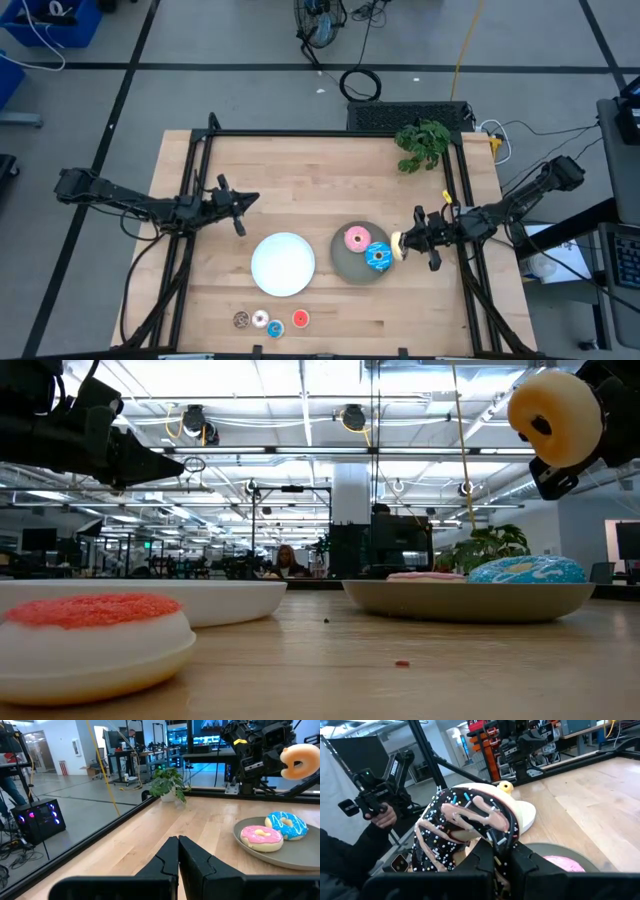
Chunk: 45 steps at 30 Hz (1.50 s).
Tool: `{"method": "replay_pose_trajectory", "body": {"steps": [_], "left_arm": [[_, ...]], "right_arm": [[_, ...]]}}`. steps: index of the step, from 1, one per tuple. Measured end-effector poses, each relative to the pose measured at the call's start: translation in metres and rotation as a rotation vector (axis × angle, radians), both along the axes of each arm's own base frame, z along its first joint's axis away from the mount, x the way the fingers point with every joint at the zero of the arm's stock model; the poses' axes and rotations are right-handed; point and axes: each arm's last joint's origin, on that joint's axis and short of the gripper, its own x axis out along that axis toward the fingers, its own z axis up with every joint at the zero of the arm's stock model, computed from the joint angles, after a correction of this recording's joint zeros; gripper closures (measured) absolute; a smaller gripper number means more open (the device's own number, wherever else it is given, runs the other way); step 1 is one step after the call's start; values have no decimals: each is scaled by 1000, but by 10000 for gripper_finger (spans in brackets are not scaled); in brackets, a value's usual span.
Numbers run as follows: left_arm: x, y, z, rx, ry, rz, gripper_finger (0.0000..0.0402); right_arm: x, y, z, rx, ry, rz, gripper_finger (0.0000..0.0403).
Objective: Pick & Place donuts
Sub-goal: Put the large brown donut on the brown plate
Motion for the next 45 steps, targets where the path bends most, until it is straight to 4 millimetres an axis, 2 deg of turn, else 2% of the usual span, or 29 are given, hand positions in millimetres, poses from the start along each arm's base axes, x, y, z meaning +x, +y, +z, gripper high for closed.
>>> {"method": "replay_pose_trajectory", "body": {"steps": [8,12,16,21,23,29,34,38,42,45], "left_arm": [[0,0,0,-3,-1,0,385],[0,0,0,1,1,0,385],[0,0,0,1,0,1,385],[0,0,1,0,-7,1,385],[0,0,1,-2,-13,1,385],[0,0,1,-5,-13,0,385],[0,0,1,-4,-11,0,385],[0,0,1,0,-7,0,385],[0,0,1,-1,-6,0,385],[0,0,1,-1,-6,0,385]], "right_arm": [[0,-1,0,22,6,-26,394],[2,0,-6,-33,118,-25,394],[16,7,29,-49,135,-32,394],[40,17,60,-107,256,-52,394],[54,22,75,-115,275,-64,394],[108,35,93,-110,377,-67,394],[153,48,78,-128,602,0,394],[182,58,66,-117,695,83,394],[199,59,49,-142,783,68,394],[204,54,38,-119,852,53,394]]}}
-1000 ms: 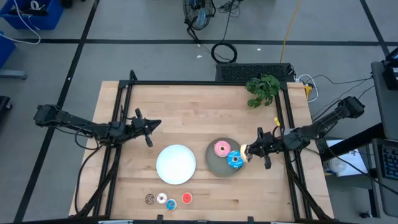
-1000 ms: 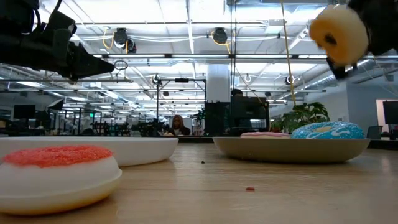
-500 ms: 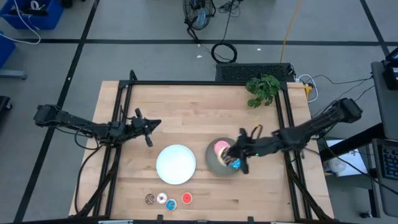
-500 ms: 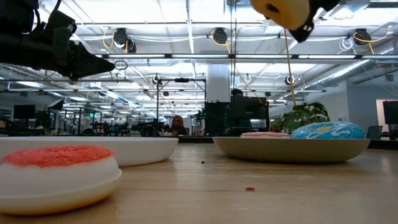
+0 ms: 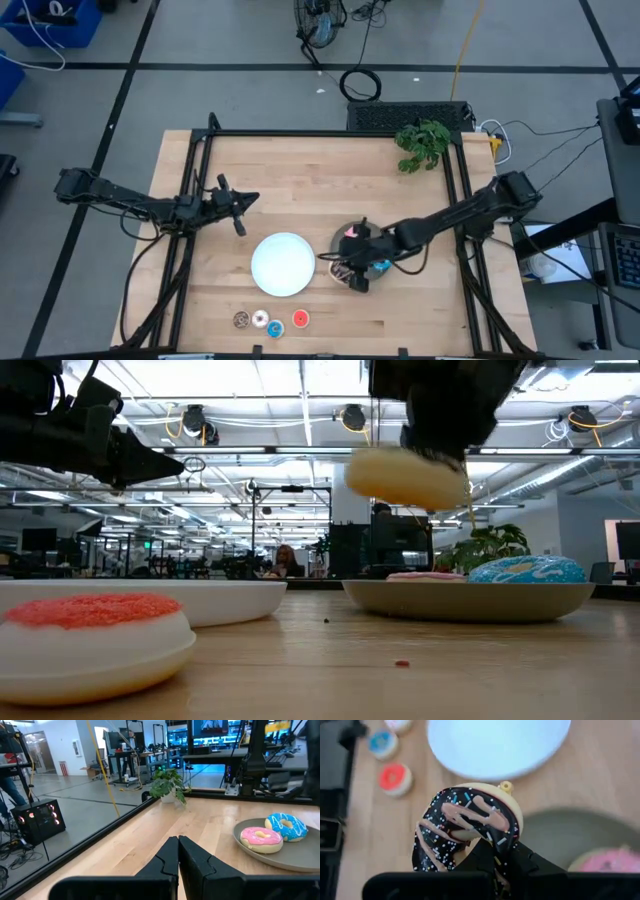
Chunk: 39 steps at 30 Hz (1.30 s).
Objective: Pick & Place donuts
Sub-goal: Put the large brown donut on the brown plate
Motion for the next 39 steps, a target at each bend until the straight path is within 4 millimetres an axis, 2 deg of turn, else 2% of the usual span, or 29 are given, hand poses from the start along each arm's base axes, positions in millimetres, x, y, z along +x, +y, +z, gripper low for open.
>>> {"method": "replay_pose_trajectory", "body": {"steps": [3,15,29,39], "left_arm": [[0,0,0,-1,0,0,385],[0,0,1,-4,-9,0,385],[0,0,1,-4,-9,0,385],[0,0,1,-4,-9,-1,385]], "right_arm": [[1,-5,-13,6,81,-45,394],[3,-17,-38,36,200,-91,394],[7,-22,-43,49,205,-85,394],[2,-23,-48,35,239,-85,394]]}}
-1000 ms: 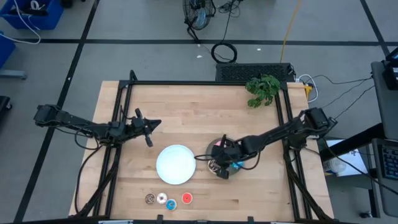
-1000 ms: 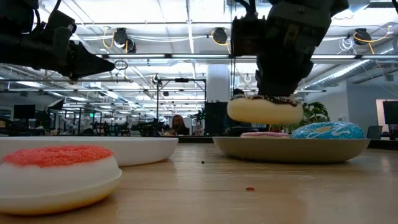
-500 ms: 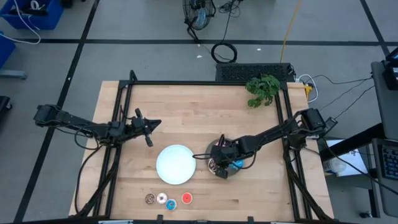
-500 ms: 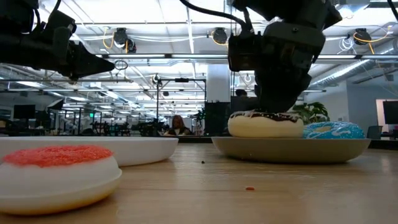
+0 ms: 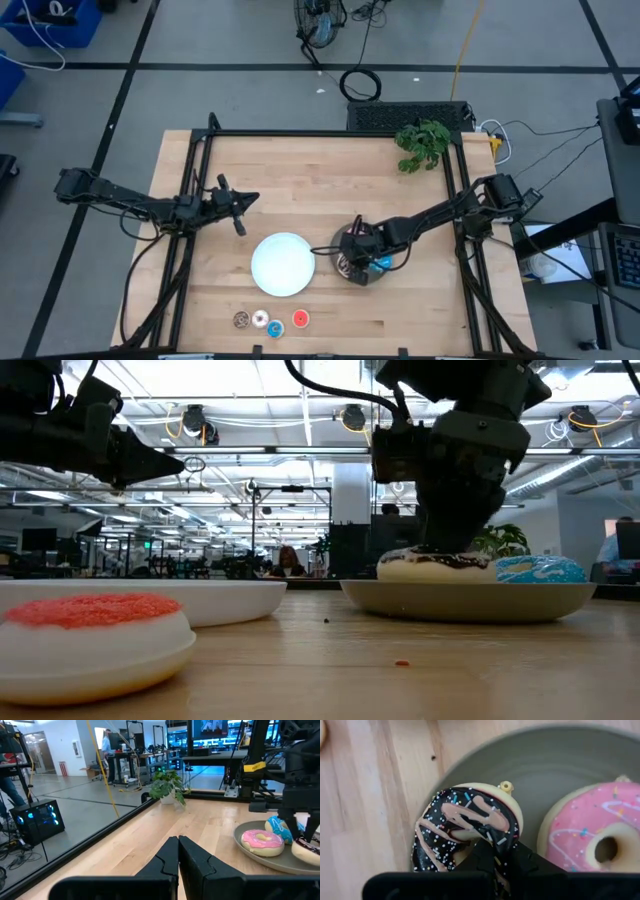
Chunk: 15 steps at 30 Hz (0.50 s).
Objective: Pick & Place donuts
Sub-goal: Put the large brown donut on the brown plate
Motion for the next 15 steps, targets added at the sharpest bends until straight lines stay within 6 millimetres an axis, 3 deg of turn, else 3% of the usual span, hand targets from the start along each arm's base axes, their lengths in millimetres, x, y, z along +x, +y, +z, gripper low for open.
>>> {"method": "replay_pose_trajectory", "body": {"steps": [6,15], "left_arm": [[0,0,0,0,0,0,385],[0,0,0,0,0,-1,385]], "right_arm": [[-7,-2,-11,-19,7,34,381],[-7,-2,-10,-11,-20,40,308]]}}
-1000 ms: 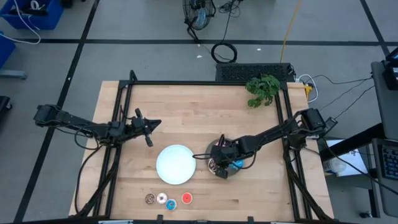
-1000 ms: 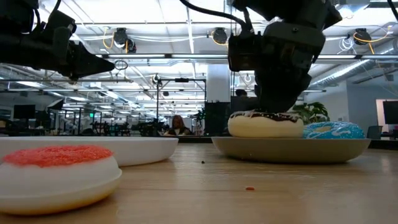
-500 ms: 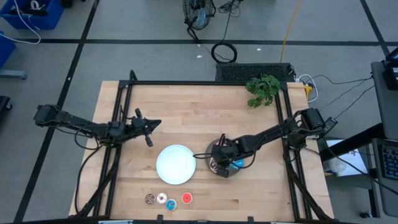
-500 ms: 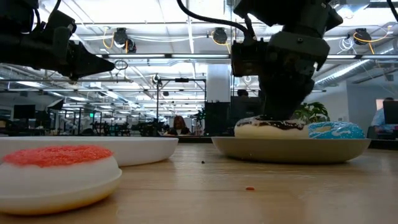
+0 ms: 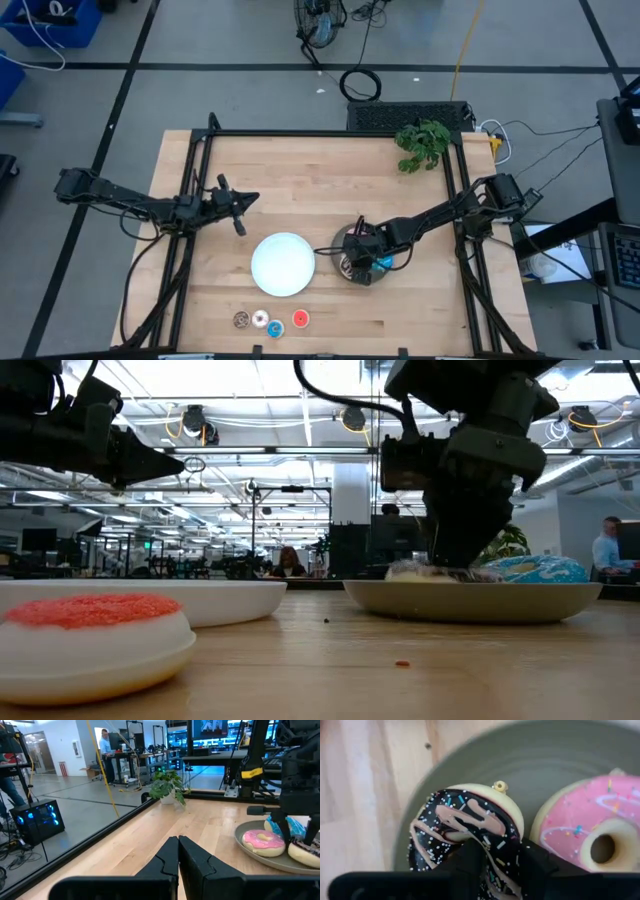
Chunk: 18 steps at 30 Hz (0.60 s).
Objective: Pick & Place donuts
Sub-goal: Put the large brown donut on the brown plate
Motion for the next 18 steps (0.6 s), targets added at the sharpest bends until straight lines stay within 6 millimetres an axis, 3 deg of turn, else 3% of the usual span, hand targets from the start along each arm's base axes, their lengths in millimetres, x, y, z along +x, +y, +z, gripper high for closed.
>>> {"method": "replay_pose_trajectory", "body": {"steps": [18], "left_arm": [[0,0,0,3,1,0,385]], "right_arm": [[2,-4,1,26,-4,16,225]]}}
